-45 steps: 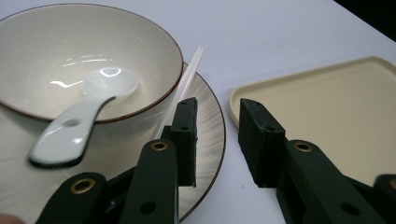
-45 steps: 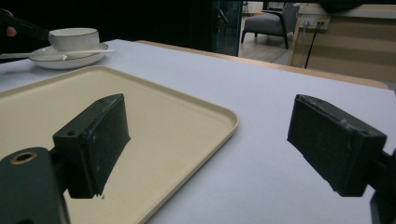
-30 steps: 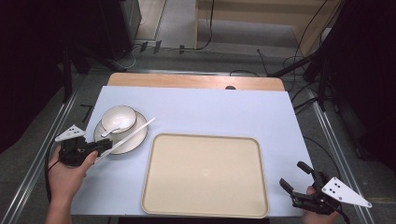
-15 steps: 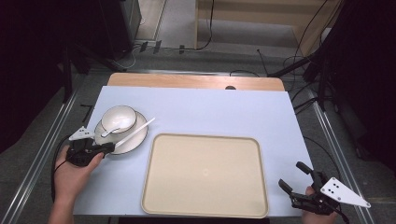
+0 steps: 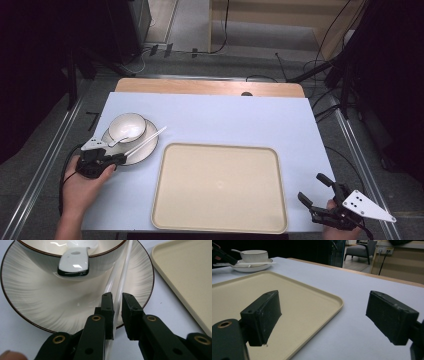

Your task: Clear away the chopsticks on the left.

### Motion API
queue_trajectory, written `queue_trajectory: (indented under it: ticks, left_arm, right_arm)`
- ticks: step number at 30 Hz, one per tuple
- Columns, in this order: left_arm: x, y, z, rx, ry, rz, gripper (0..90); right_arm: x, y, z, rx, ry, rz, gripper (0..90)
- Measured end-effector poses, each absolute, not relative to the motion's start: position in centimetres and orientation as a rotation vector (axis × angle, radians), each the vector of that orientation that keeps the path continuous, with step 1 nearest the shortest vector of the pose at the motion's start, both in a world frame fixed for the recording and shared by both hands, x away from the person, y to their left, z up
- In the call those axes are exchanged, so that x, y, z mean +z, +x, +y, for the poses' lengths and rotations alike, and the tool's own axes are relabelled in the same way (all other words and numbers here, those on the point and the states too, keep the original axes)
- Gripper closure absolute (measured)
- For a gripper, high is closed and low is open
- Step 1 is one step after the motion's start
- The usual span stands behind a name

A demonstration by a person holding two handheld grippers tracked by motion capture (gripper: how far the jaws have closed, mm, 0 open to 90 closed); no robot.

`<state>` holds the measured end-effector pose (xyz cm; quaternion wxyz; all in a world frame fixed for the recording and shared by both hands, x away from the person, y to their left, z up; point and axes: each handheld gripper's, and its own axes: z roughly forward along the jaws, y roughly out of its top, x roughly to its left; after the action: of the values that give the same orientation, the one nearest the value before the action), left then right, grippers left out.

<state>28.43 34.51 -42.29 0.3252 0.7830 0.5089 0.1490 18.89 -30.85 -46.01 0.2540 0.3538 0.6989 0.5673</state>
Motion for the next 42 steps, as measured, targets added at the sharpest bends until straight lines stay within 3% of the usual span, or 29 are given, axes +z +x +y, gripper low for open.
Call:
queue_trajectory:
  ticks: [9,42]
  left_arm:
    - [-42.7,29.0,33.3,0.407,2.135,1.315,79.5]
    - [-42.5,29.4,33.1,0.319,2.121,1.29,85.2]
  right_arm:
    - [-46.1,19.0,-30.7,1.536,0.959,1.906,12.9]
    - [-45.9,18.8,-30.8,1.53,0.951,1.896,12.9]
